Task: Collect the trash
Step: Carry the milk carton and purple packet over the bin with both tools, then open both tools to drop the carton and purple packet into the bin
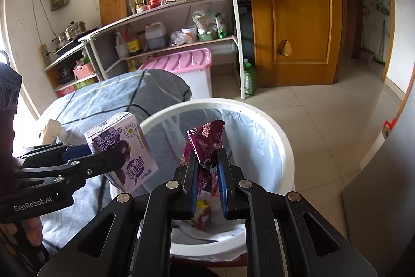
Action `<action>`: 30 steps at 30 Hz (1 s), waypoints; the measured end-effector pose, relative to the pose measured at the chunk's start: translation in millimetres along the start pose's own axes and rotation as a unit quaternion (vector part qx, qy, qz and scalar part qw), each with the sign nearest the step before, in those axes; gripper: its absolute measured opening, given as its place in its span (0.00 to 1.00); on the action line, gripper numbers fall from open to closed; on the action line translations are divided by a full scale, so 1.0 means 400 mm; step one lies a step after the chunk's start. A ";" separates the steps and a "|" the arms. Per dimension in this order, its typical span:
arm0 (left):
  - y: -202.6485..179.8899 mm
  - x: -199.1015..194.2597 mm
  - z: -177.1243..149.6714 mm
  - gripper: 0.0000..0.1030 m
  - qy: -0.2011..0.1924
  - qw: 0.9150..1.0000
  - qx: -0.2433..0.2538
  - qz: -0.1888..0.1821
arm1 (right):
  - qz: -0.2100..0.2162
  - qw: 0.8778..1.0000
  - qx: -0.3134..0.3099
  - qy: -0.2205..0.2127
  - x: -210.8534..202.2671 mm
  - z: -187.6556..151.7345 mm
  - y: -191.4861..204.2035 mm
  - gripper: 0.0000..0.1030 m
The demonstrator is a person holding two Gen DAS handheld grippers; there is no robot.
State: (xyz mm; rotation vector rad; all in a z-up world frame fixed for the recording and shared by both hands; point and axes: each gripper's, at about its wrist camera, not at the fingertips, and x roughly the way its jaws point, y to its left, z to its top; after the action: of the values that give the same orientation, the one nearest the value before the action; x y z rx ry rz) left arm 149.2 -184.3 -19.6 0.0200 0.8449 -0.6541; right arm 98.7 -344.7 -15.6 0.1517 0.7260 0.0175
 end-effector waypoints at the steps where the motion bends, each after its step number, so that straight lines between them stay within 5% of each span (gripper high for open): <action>1: -0.004 0.011 0.000 0.33 0.007 1.000 0.001 -0.002 | -0.005 1.000 0.000 0.005 0.010 0.001 -0.006 0.14; 7: -0.015 0.037 -0.002 0.43 0.017 1.000 0.002 0.005 | -0.028 0.999 -0.002 0.031 0.050 -0.011 -0.033 0.27; 11: -0.002 0.035 0.000 0.49 0.014 1.000 -0.005 0.010 | -0.021 0.999 0.006 0.036 0.060 -0.016 -0.043 0.47; 30: 0.098 -0.154 -0.045 0.50 -0.045 0.997 -0.038 0.054 | 0.009 1.000 0.008 0.003 -0.017 -0.012 0.066 0.47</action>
State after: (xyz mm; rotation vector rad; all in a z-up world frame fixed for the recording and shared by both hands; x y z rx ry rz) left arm 128.5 -115.5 2.1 -0.0318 0.7764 -0.5174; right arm 91.1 -318.5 -10.8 0.1746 0.7304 0.0299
